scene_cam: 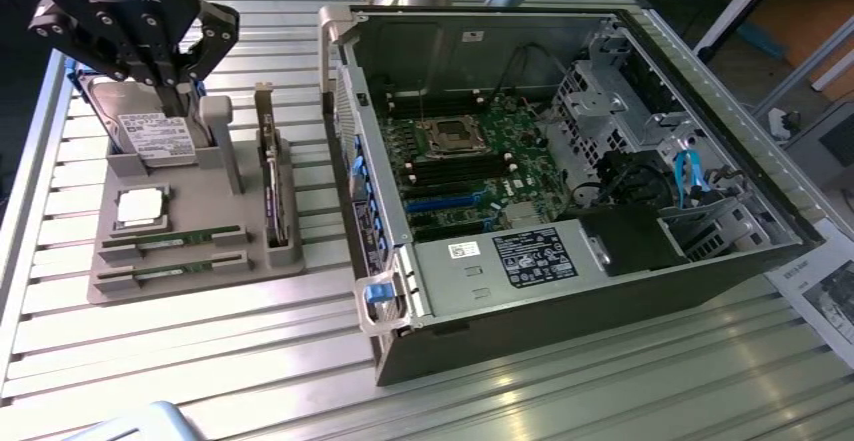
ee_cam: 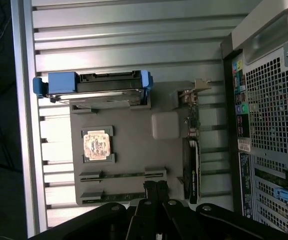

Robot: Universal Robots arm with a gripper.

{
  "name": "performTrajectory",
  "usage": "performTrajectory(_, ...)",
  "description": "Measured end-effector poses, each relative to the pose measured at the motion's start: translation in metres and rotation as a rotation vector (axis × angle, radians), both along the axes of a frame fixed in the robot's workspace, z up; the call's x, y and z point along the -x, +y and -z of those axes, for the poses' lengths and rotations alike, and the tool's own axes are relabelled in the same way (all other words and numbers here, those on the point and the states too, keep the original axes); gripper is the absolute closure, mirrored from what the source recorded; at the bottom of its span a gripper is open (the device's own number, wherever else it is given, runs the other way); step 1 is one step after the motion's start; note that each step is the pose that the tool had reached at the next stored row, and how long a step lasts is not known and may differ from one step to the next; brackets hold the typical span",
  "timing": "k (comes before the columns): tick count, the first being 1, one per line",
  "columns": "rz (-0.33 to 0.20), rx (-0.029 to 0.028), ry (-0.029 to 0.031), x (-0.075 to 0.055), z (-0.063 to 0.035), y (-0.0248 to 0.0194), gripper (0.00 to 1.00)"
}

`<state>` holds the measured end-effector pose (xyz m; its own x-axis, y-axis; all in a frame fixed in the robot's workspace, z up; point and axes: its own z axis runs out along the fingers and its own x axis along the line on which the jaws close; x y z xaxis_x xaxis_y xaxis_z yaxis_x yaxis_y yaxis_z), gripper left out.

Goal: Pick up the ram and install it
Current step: 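Reach for the ram, then pick up the ram and move it above insertion slot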

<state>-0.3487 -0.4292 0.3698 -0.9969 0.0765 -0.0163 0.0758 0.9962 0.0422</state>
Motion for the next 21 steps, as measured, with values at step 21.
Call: performTrajectory(21, 0.0, 0.0, 0.0097, 0.0, 0.0099, -0.0069, 0.9)
